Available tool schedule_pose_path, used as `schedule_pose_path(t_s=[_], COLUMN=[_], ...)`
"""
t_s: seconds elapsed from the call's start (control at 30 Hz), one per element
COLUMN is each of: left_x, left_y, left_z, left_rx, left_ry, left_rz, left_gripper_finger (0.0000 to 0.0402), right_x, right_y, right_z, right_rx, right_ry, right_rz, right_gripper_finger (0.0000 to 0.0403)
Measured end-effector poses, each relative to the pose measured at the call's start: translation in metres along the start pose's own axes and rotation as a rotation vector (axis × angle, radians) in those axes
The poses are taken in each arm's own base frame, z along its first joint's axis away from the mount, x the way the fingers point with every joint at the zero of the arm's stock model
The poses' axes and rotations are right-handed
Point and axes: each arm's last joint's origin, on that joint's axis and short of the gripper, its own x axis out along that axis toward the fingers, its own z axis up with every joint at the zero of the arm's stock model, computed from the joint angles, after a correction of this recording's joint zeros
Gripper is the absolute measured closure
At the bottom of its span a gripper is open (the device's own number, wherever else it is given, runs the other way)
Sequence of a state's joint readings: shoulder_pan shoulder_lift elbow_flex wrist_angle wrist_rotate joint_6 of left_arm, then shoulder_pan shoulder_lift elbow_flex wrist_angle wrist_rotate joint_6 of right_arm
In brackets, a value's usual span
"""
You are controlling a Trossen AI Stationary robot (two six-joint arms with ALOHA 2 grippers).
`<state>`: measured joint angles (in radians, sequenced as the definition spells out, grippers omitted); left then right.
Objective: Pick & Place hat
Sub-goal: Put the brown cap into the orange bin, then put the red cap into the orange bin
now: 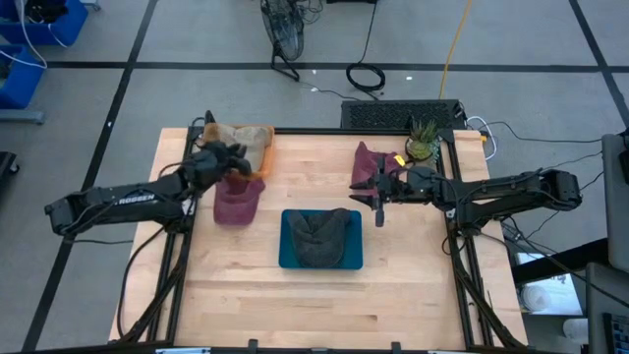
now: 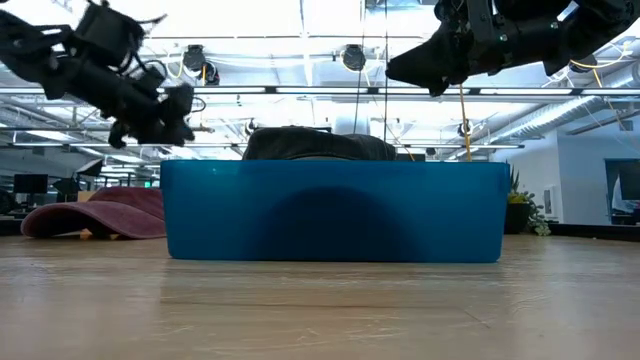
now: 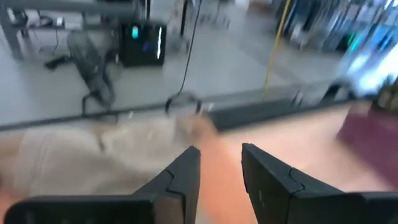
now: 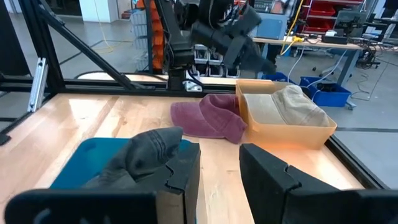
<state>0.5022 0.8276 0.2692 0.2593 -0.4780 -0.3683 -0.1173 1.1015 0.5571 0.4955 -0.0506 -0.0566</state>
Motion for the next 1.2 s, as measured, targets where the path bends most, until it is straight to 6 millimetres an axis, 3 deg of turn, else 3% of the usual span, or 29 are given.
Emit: schedule_pose_path(t_s=[0.27,0.57,0.77,1.0,1.2], left_x=[0.025,0.047,0.049,0.04,0.025], left_y=[0.012,0.025,0.025,0.023,0.012], left_z=[-0.033,-0.055,-0.054,-0.038,-0.016], left_rx=[0.052,0.087,0.105,0.081,0.036], left_ry=[0.249,0.35,0.329,0.257,0.169], left_rz=[0.121,0.253,0.246,0.179,-0.044], left_gripper_finger=[0.0282,0.0282,0.0282,0.0282,0.0282], right_x=[0.0,0.0,0.0,0.0,0.0], right_y=[0.0,-0.001,-0.001,0.0,0.0], right_z=[0.001,0.004,0.004,0.0,-0.003], right_rx=[-0.008,0.012,0.013,0.013,0.008], right_ry=[-0.009,-0.046,-0.039,0.003,0.026], right_rz=[-0.003,-0.005,-0.004,-0.002,-0.001], right_gripper_finger=[0.0303,0.0303,0.0303,0.0303,0.0303])
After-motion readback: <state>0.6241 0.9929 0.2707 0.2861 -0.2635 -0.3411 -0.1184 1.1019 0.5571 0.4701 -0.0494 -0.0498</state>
